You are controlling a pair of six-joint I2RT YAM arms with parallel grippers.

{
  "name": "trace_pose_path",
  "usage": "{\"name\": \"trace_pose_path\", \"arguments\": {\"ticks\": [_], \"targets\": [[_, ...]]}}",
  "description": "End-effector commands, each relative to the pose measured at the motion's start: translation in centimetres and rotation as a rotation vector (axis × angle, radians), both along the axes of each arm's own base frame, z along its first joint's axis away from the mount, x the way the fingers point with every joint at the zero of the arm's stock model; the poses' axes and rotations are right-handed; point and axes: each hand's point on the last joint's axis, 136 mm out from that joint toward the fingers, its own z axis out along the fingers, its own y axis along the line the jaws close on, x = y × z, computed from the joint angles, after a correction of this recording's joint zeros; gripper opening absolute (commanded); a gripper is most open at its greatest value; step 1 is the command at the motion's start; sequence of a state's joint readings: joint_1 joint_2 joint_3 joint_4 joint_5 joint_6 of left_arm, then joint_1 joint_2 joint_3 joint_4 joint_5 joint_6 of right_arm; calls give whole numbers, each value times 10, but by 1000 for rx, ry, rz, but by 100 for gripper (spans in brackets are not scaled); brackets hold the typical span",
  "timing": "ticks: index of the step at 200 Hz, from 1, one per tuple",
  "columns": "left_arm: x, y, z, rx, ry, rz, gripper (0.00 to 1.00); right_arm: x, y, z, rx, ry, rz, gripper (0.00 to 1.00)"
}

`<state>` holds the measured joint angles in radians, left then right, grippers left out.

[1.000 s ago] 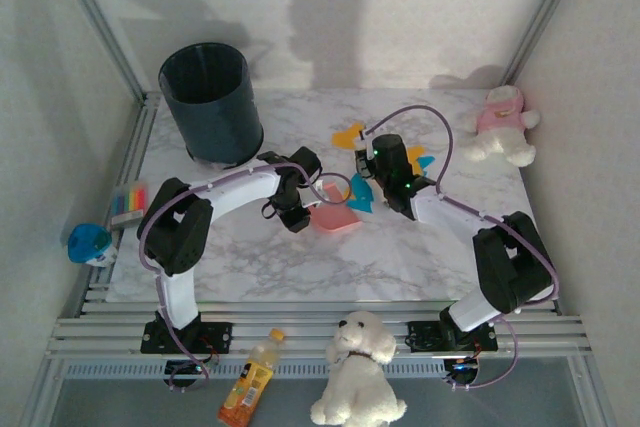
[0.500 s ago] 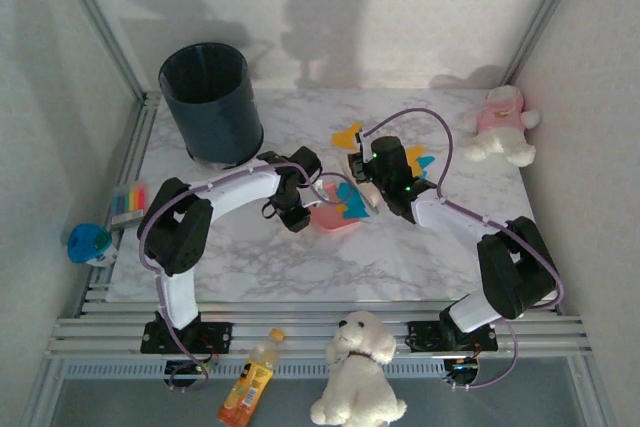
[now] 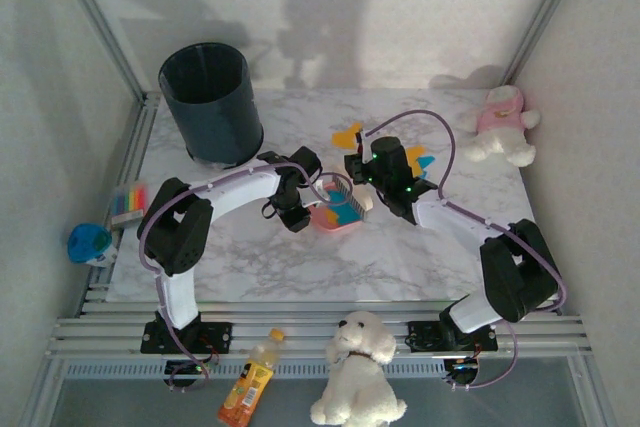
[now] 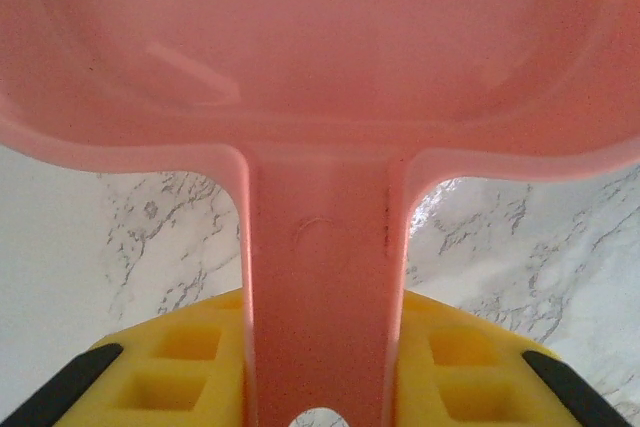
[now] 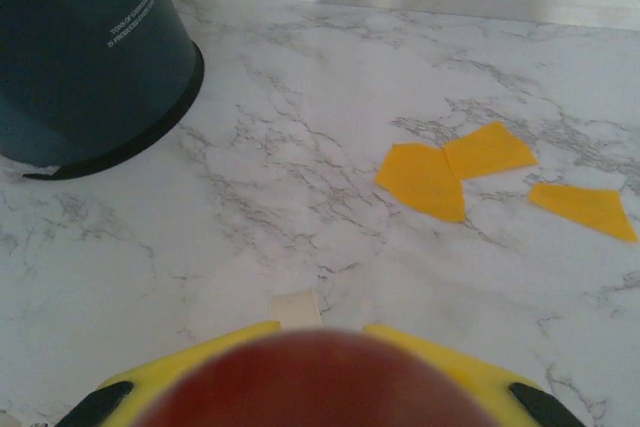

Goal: Sweep away the paper scraps from the table

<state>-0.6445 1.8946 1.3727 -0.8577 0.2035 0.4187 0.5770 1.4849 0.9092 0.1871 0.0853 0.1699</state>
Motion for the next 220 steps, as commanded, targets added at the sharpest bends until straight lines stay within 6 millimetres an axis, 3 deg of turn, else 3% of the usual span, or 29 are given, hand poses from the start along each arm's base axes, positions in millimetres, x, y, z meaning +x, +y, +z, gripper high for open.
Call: {"name": "trace_pose_path", "arguments": {"ticks": [1,61,118,186,220], "targets": [[-1,9,0,53,9,14,0,1,-8,22,49,-44,-69,0],[-3,10,-1,53,11,8,0,2,-26,36,71,-80,-163,0],[-3,10,1,51,6,8,0,1,-48,24,-16,-66,-272,0],[-3,11,1,53,4,7,0,-6,-50,7,-57,-59,-332,0],[-4,11,0,55,5,8,0,-8,-38,1,-56,-49,-312,0]]}}
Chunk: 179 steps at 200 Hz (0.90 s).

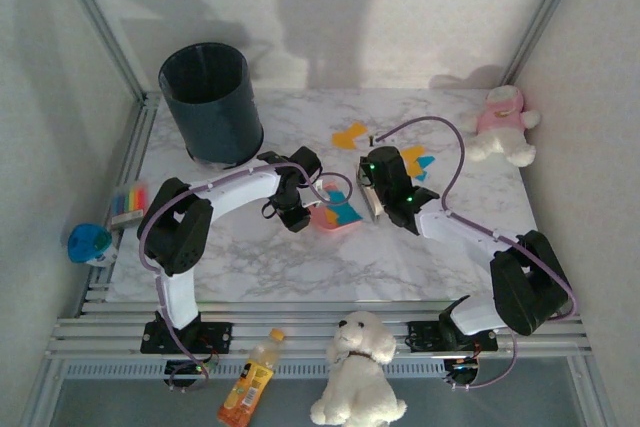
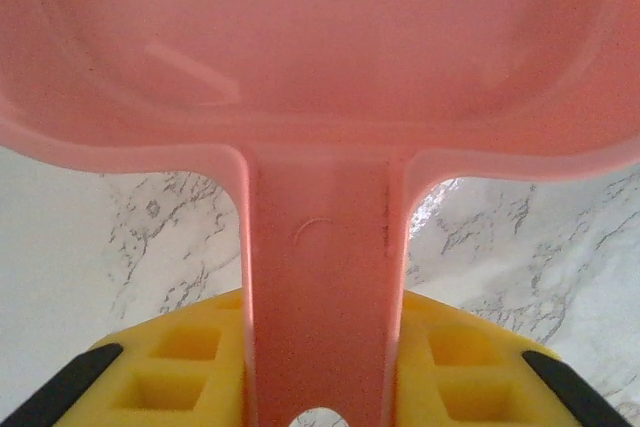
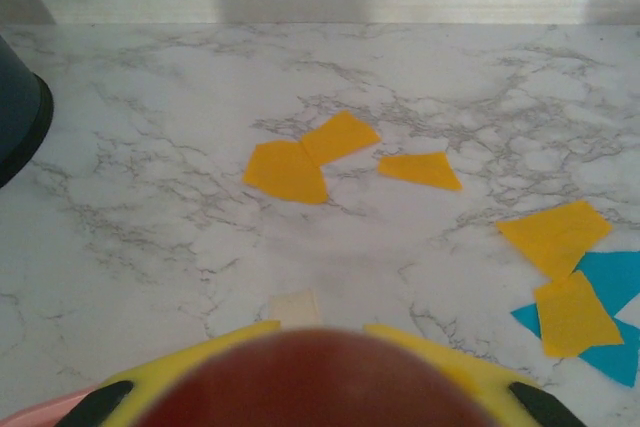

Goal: Sweep away the paper scraps from the table

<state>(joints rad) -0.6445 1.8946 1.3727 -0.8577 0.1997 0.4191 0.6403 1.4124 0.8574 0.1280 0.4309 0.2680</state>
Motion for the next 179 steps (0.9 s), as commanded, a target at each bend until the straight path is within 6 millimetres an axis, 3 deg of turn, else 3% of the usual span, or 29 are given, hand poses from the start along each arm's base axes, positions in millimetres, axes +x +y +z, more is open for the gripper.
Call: {"name": "trace_pose_path", "arguments": {"ticks": [1,71,179], "targets": [[-4,11,1,51,7,8,0,1,4,0,16,-20,-24,0],[-5,11,0,50,8,5,0,-4,29,-11,66,2,42,0],[-9,13,0,51,13,-6,0,-7,49,-2,135,-18,145,0]]}}
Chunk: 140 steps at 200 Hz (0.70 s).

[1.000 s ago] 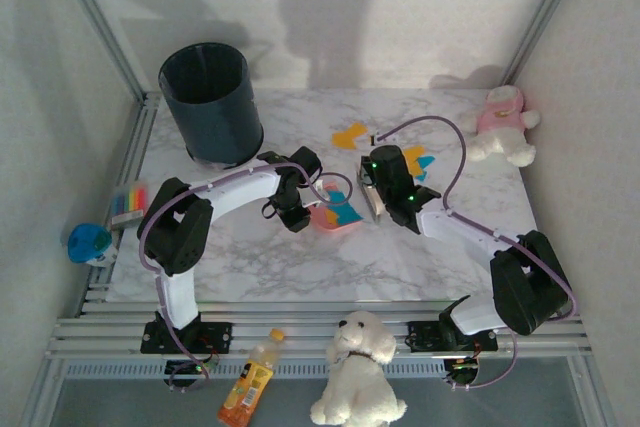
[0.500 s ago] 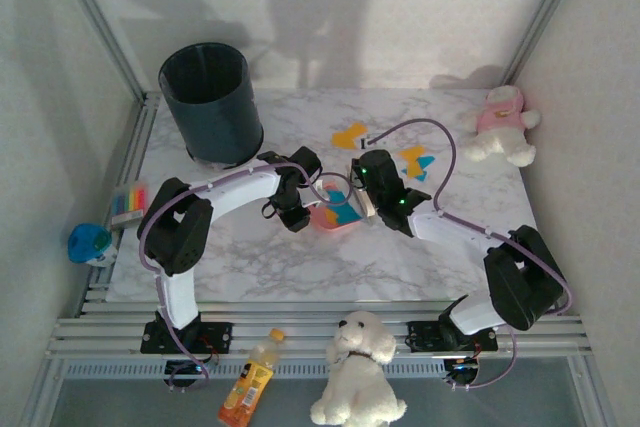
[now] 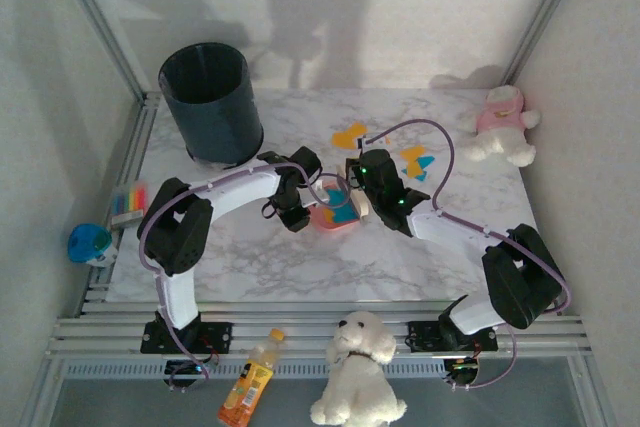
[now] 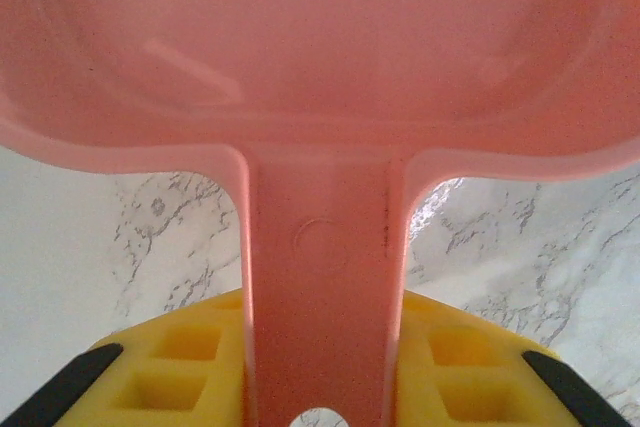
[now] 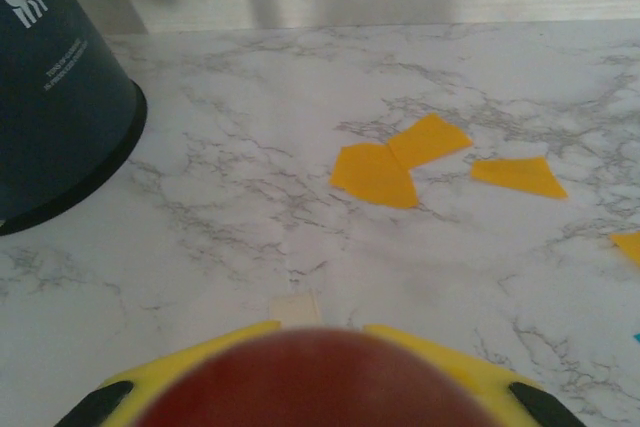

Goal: Sweep away the paper scraps from the table

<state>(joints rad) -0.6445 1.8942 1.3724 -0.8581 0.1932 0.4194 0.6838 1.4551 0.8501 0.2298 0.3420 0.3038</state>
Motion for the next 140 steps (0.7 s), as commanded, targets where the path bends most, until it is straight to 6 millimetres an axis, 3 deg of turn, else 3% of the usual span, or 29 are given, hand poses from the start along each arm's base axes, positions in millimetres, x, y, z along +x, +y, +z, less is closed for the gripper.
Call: {"name": "trace_pose_path", "arguments": {"ticks": [1,140], "targets": [[-10,12,0,47,16,-6,0,-2,11,1,40,-11,39,0],[-11,11,0,42,17,-17,0,-9,17,26,89,-50,87,0]]}}
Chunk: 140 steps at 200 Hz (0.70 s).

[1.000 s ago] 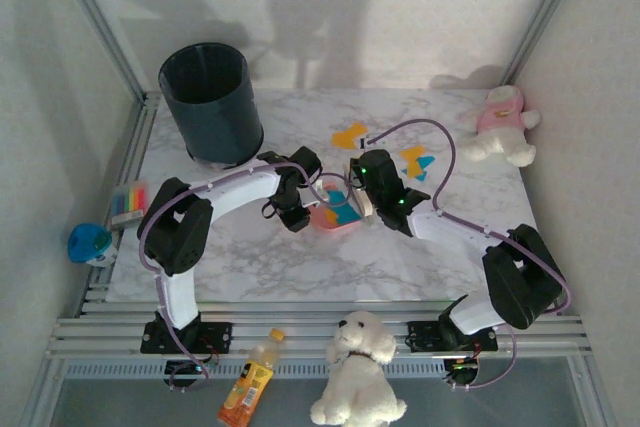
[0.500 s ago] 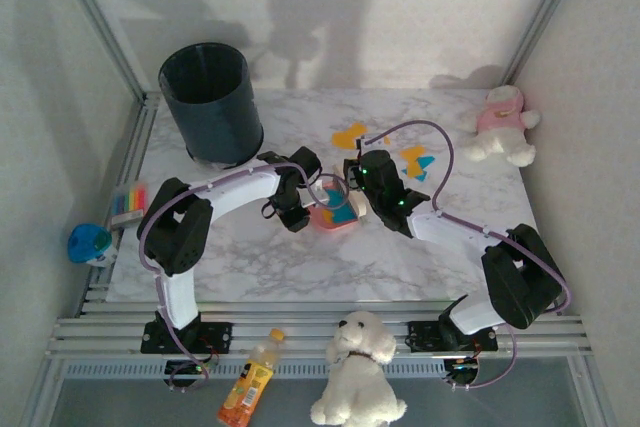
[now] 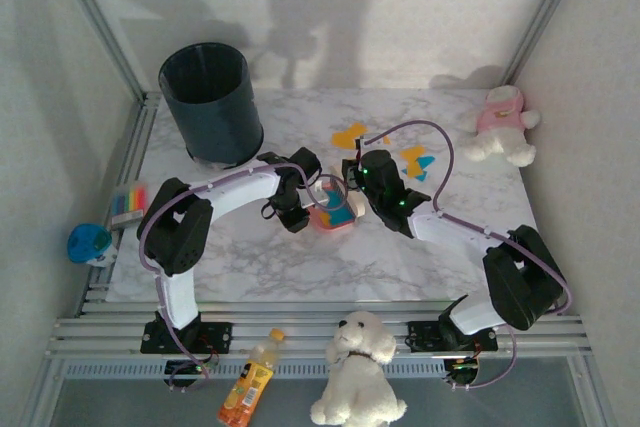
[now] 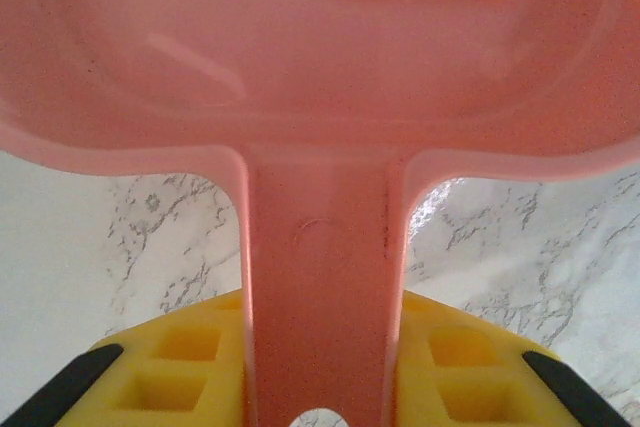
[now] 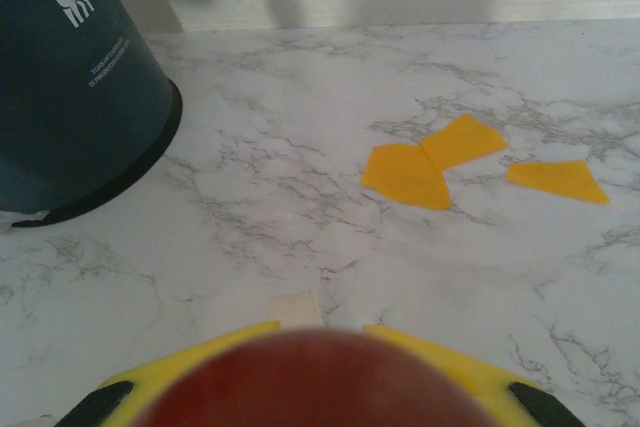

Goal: Sweep away the paper scraps from the table

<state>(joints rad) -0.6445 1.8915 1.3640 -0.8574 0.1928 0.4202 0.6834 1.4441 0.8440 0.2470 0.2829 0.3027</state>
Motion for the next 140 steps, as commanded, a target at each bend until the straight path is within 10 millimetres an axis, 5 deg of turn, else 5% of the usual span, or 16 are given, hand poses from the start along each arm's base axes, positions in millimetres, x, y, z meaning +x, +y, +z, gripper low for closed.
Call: {"name": "trace_pose_path", "arguments": {"ticks": [1,83,140], "targets": [[-9,10,1,39,14,-16,0,-4,8,21,57,-48,32,0],[-8,10,1,38,8,-18,0,-5,-1,35,52,-76,-1,0],[-6,9,4,30,-11,-15,0,-4,-44,38,-2,-80,-190,0]]}}
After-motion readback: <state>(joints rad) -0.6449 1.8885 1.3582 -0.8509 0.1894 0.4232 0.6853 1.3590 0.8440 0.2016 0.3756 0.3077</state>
